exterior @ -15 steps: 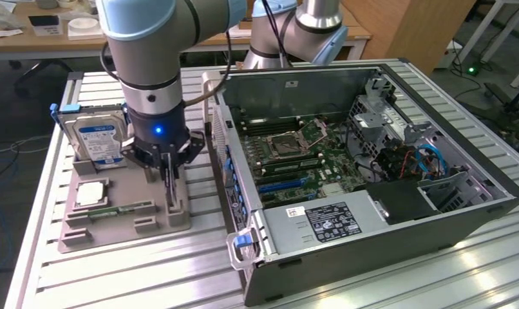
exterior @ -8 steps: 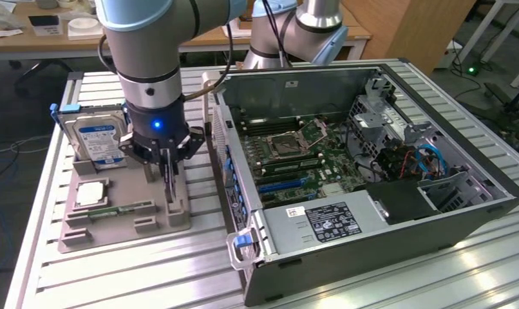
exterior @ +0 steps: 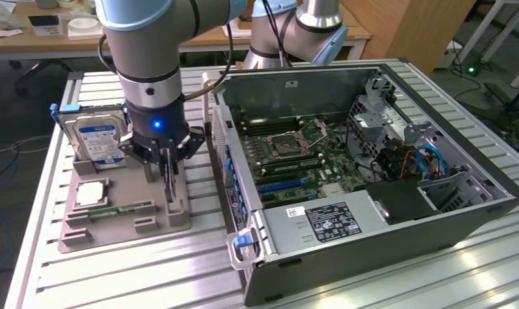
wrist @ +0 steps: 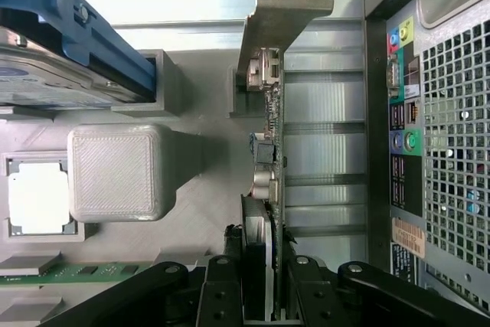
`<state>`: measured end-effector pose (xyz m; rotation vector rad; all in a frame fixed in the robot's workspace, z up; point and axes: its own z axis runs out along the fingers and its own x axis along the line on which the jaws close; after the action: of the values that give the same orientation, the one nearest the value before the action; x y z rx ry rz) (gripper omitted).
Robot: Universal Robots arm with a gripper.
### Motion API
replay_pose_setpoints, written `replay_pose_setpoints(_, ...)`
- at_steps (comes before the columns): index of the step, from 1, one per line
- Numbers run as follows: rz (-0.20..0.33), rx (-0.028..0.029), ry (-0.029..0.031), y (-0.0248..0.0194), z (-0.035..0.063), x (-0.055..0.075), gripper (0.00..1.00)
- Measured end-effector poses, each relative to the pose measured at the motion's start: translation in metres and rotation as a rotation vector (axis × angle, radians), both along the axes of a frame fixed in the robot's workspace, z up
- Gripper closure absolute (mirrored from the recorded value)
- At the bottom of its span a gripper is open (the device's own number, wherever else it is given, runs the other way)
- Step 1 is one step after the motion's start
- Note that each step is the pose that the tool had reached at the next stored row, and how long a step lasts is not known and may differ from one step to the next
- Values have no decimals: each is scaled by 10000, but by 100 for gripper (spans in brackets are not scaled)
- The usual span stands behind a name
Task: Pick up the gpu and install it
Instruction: 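Pick up the gpu and move the gpu toward the slot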
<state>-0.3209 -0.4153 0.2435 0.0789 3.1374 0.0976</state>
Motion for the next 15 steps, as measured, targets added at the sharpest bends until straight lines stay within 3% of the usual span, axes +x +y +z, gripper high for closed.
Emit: replay_pose_setpoints(15, 0, 6, -5, 1, 48, 1, 73)
